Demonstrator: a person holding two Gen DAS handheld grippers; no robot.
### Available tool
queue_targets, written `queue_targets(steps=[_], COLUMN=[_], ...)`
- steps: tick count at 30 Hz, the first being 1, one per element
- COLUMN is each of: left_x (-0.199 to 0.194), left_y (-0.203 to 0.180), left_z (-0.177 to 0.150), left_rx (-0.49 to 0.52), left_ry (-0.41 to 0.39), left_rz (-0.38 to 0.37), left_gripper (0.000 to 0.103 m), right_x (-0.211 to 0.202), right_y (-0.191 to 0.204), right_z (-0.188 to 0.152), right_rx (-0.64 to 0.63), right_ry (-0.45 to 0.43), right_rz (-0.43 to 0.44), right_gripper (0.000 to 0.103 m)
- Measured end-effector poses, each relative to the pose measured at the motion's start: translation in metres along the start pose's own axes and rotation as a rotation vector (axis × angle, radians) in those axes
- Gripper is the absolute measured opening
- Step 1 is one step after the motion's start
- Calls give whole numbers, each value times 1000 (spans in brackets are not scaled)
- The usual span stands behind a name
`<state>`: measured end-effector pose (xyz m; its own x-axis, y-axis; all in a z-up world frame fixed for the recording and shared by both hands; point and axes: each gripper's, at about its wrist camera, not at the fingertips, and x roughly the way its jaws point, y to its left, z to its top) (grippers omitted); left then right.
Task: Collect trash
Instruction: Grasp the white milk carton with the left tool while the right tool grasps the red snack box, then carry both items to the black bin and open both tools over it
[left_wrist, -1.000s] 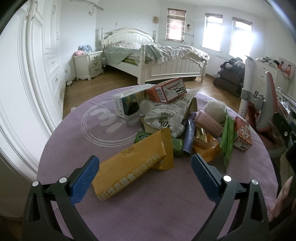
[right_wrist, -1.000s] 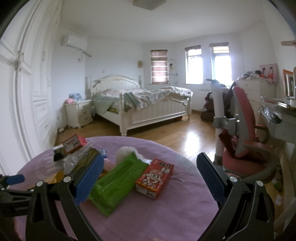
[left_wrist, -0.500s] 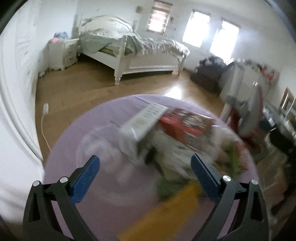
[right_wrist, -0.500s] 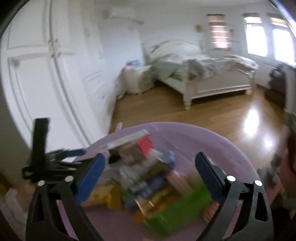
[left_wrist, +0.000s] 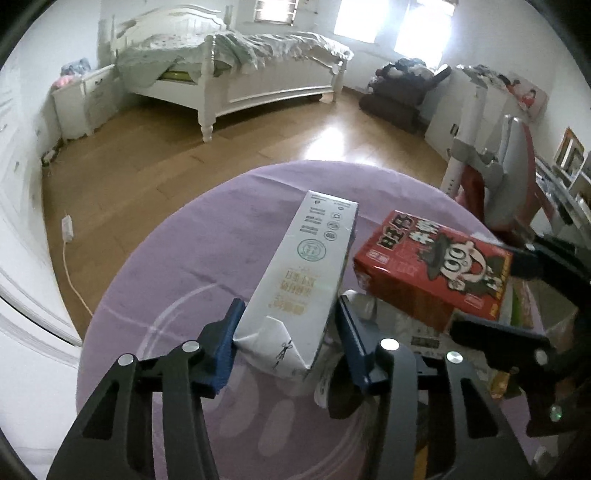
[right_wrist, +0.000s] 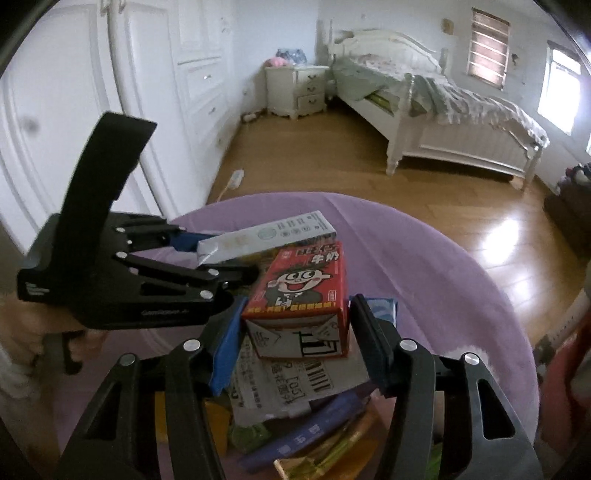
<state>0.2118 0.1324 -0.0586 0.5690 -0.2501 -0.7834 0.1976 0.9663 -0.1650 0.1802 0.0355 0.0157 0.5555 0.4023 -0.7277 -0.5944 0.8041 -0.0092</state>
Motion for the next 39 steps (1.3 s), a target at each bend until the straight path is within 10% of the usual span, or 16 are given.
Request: queue_targets(steps=[13,22,39], left_x=[-93,-151,-18], left_y=[-20,-101,-373], left_z=[-39,-71,-86], left_rx=[-99,-104,201], left_ry=[-185,-256,47], left_rz=[-17,-123,-427], left_gripper=[40,40,40], right_x=[-161,-252,-281], right_y=[-56,-115,-260], right_z=[-96,-200,-452], right_rx=[351,556,1090], right_ry=[-257,-347,-317], right_rz=[260,238,-17], right_gripper=[55,55,55])
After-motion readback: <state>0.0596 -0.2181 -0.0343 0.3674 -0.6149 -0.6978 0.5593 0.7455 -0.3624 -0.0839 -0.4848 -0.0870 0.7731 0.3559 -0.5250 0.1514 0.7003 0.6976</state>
